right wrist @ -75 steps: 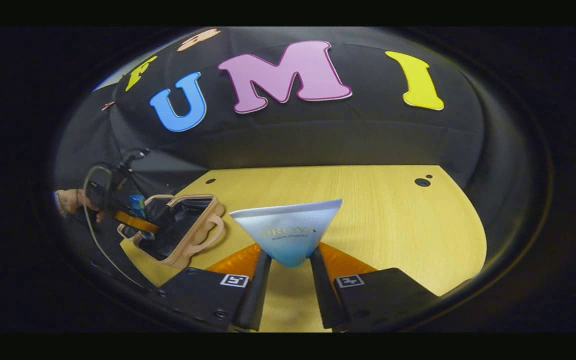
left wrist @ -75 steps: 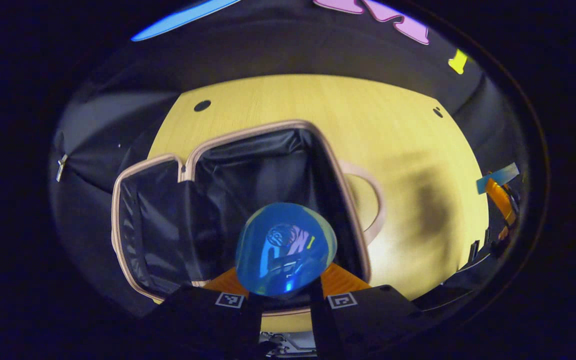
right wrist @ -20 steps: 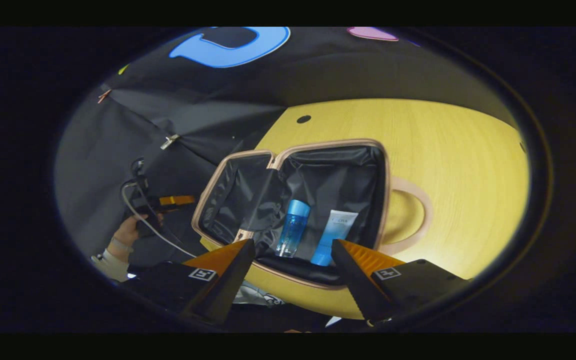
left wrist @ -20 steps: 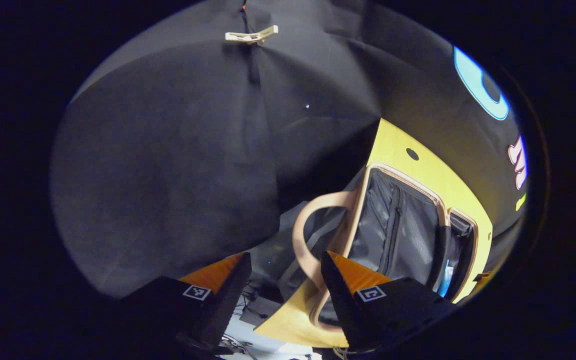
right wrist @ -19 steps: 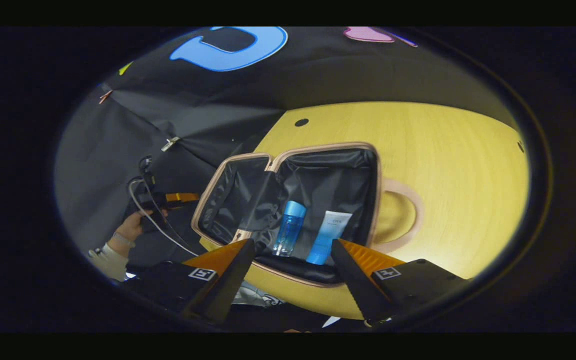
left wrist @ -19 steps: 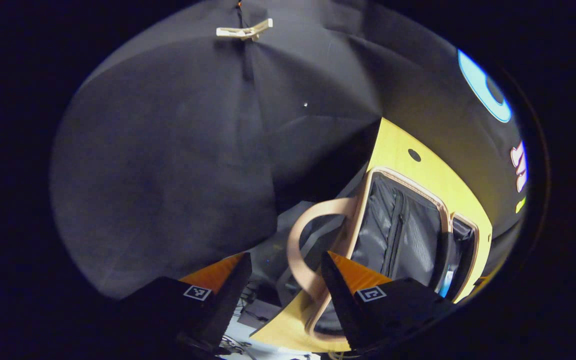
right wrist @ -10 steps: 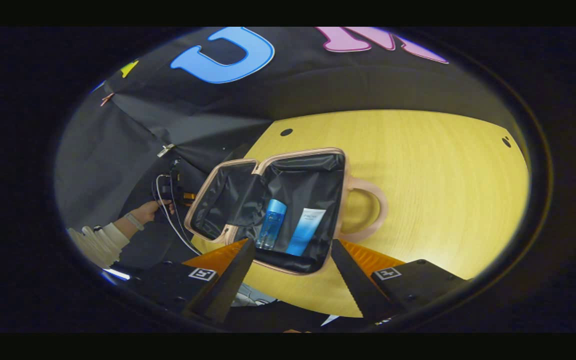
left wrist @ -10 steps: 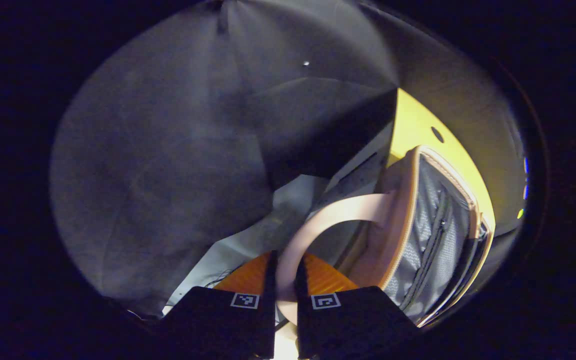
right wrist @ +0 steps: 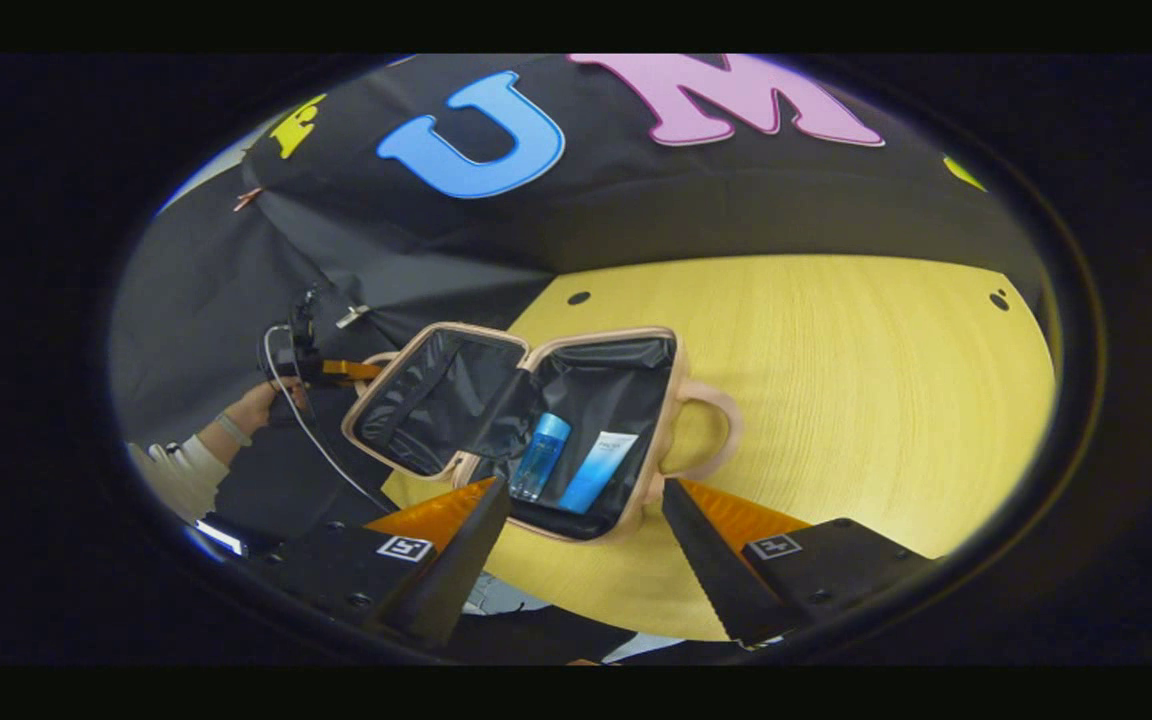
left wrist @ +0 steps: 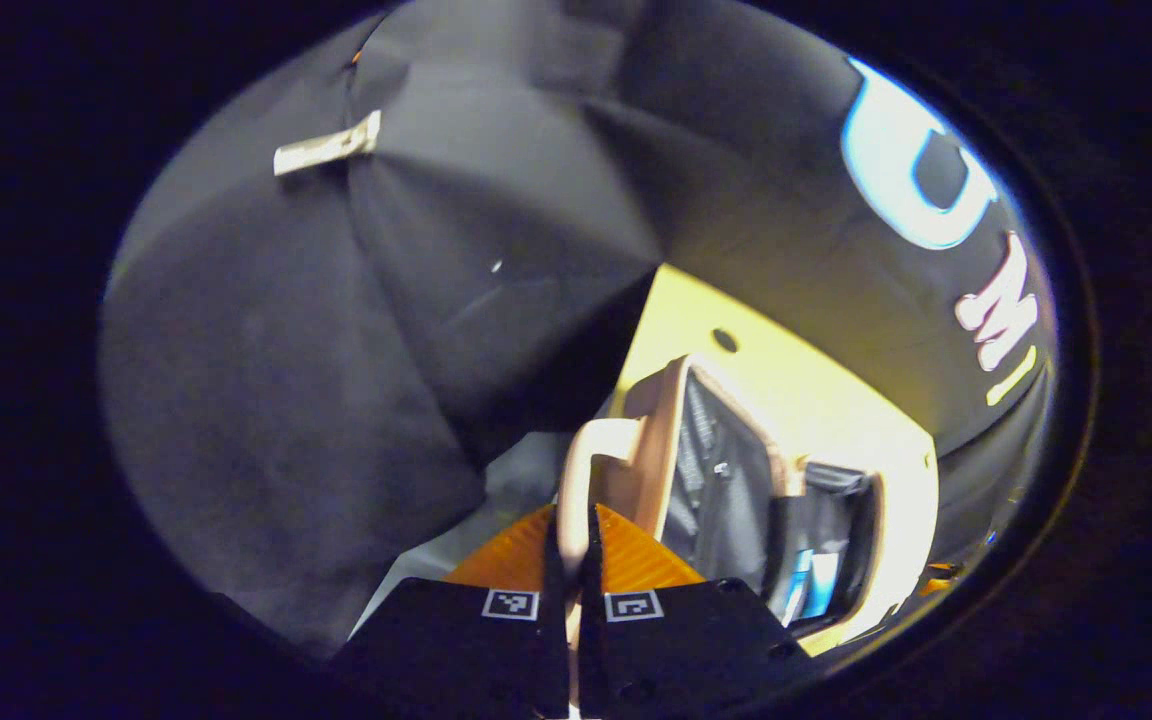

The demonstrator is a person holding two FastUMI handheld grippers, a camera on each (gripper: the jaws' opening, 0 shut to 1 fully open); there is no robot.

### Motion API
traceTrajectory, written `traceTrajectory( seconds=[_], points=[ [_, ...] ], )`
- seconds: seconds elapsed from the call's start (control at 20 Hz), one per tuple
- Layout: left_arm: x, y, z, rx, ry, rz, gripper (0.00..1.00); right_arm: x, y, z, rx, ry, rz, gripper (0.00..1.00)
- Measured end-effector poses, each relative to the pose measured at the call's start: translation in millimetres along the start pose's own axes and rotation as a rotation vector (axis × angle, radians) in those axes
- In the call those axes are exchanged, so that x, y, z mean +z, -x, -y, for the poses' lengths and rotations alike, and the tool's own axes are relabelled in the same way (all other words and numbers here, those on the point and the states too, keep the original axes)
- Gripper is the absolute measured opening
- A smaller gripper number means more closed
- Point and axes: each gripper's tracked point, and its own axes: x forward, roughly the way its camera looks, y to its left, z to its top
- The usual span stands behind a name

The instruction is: First open the suitcase, pack the skin care products into it, and then close the suitcase.

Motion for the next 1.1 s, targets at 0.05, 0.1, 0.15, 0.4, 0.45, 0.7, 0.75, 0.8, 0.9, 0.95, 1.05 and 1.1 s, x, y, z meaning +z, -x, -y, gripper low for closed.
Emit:
traceTrajectory(
  seconds=[0.05,0.1,0.15,0.4,0.45,0.7,0.75,0.8,0.9,0.95,1.05,1.1],
  points=[
    [13,20,24,-0.036,-0.029,0.029,0.09,2,5,-2,0.009,0.006,0.015,0.97],
    [22,38,50,-0.069,-0.058,0.049,0.09,3,12,-4,0.019,0.012,0.027,0.97],
    [28,53,77,-0.097,-0.097,0.068,0.09,4,20,-5,0.029,0.018,0.041,0.97],
    [12,92,216,-0.171,-0.337,0.107,0.09,8,62,9,0.039,0.109,0.092,0.97],
    [-1,91,238,-0.191,-0.376,0.109,0.09,7,69,15,0.036,0.135,0.102,0.97],
    [-39,56,327,-0.311,-0.455,0.080,0.10,11,115,36,0.021,0.172,0.143,0.97],
    [-57,39,343,-0.315,-0.476,0.071,0.09,12,124,42,0.013,0.173,0.150,0.97],
    [-77,23,358,-0.328,-0.487,0.057,0.09,11,132,52,-0.003,0.174,0.158,0.97],
    [-127,-11,380,-0.348,-0.481,-0.012,0.09,7,150,71,-0.038,0.173,0.166,0.98],
    [-150,-27,384,-0.342,-0.479,-0.052,0.10,5,159,83,-0.059,0.169,0.168,0.97],
    [-189,-57,391,-0.312,-0.505,-0.118,0.10,-1,177,102,-0.101,0.158,0.177,0.97],
    [-204,-72,393,-0.296,-0.532,-0.147,0.10,-6,185,113,-0.122,0.150,0.176,0.97]
  ],
)
